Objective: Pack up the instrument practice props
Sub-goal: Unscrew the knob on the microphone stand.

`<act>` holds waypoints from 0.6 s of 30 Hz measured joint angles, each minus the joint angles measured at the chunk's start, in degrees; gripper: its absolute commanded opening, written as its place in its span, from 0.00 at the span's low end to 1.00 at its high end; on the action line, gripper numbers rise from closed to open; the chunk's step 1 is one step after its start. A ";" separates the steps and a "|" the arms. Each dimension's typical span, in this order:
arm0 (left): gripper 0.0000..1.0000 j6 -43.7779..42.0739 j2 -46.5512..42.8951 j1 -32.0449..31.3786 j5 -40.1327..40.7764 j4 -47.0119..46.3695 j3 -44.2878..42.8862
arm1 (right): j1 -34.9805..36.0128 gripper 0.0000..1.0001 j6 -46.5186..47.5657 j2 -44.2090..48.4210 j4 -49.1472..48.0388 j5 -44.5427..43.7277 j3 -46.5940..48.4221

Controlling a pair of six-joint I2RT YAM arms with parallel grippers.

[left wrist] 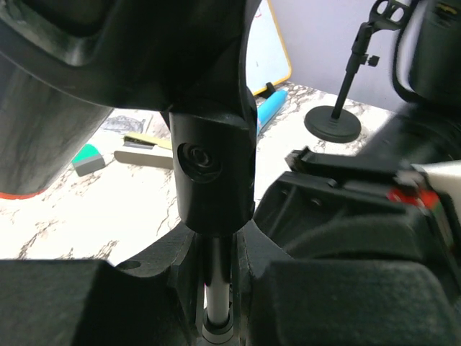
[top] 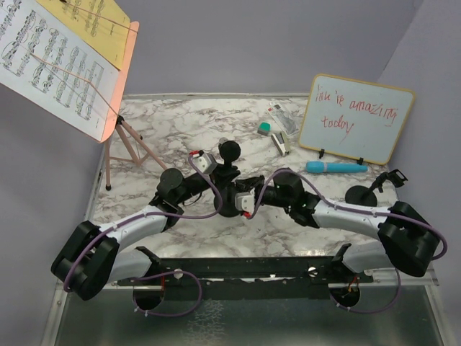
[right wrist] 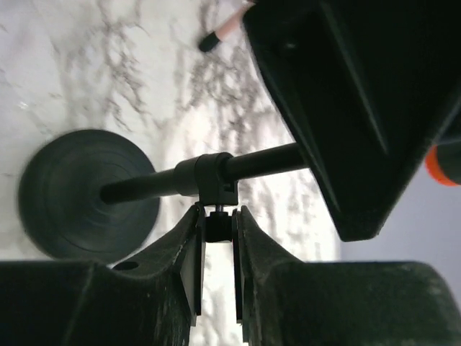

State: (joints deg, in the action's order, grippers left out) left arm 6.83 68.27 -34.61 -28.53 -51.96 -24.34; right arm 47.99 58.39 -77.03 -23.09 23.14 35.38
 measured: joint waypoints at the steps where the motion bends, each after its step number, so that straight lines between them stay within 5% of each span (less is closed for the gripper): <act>1: 0.00 -0.07 0.02 0.07 0.33 0.11 0.00 | 1.40 0.00 2.62 -0.04 -2.40 -3.17 -1.31; 14: 0.00 -0.48 0.15 0.00 2.10 1.01 -0.42 | 12.66 0.00 30.45 -14.60 -42.84 -30.88 -13.11; 18: 0.00 -0.74 0.15 -0.02 2.29 1.11 -0.42 | 13.77 0.18 30.45 -16.46 -47.04 -33.20 -13.84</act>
State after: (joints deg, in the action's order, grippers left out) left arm 6.09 68.42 -34.63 -26.24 -50.85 -24.75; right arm 61.76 88.84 -93.49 -70.13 -10.07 21.54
